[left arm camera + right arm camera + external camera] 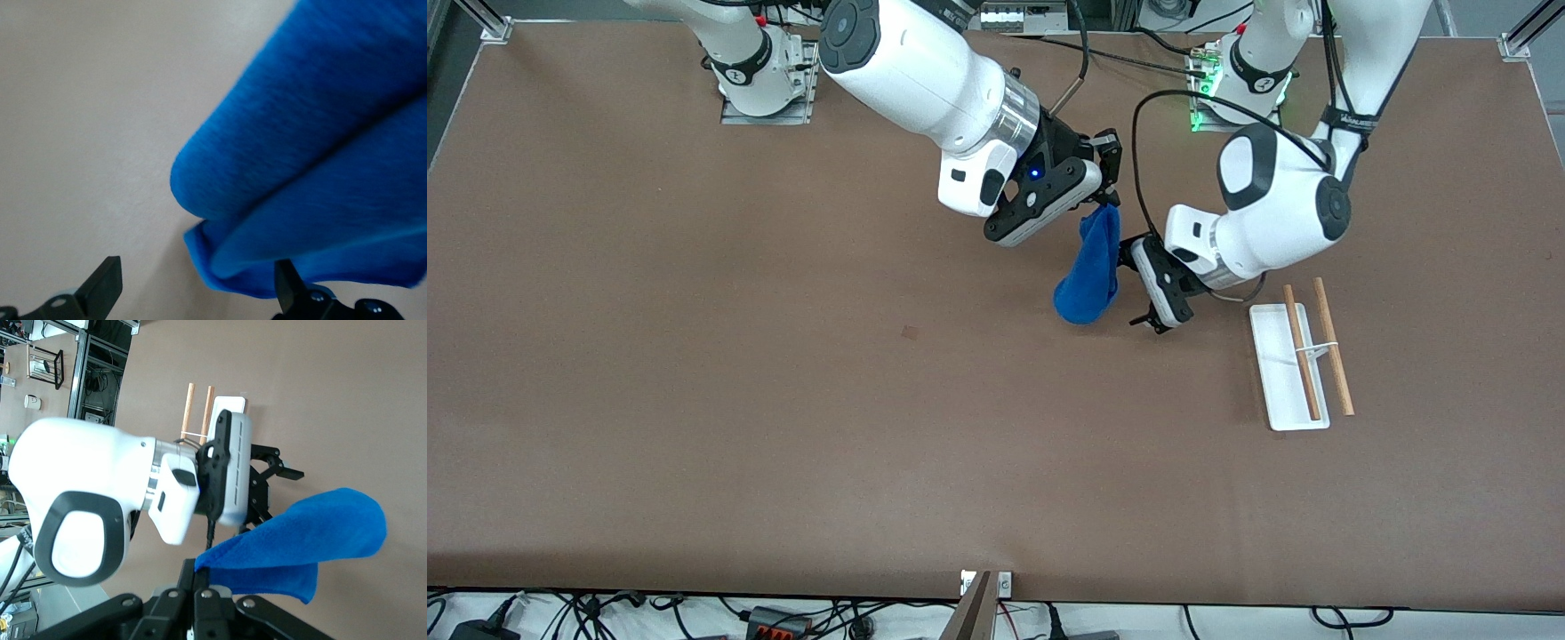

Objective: Pass towel and hang on rack
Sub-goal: 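Grasp the hanging towel with the left gripper beside the right gripper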

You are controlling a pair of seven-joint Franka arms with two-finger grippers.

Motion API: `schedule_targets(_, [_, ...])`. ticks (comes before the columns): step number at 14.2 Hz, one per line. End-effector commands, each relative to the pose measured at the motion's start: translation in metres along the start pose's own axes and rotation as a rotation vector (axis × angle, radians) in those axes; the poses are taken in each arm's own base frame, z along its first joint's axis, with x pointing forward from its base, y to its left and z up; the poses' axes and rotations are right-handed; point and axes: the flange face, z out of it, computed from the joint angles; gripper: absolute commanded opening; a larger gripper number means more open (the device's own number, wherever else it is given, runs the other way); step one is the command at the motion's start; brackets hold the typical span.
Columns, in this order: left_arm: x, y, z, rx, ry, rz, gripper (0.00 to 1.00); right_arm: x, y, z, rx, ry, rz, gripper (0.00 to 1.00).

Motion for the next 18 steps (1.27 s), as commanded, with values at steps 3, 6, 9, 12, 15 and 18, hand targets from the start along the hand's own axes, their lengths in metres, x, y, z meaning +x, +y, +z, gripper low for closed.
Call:
schedule_targets(3, [-0.004,0.012,-0.002,0.008,0.012,0.050,1.00,-0.001,-0.006,-0.003,0.016,0.002,0.003,0.00])
schedule_targets(6, [0.001,0.020,0.002,0.000,0.011,0.068,1.00,0.000,-0.005,-0.004,0.013,0.003,-0.014,0.00])
schedule_targets(9, [0.011,0.024,0.004,0.031,0.033,0.107,0.93,0.000,-0.005,-0.004,0.013,0.003,-0.022,0.00])
schedule_targets(12, [0.010,0.021,0.007,0.025,0.034,0.101,0.50,0.000,-0.005,-0.004,0.013,0.003,-0.022,0.00])
schedule_targets(15, [0.012,0.018,0.007,0.025,0.041,0.099,0.12,0.000,-0.006,-0.004,0.015,0.007,-0.023,0.00])
schedule_targets(18, [0.019,0.018,0.004,0.028,0.051,0.105,0.01,0.001,-0.005,-0.004,0.014,0.008,-0.022,0.00])
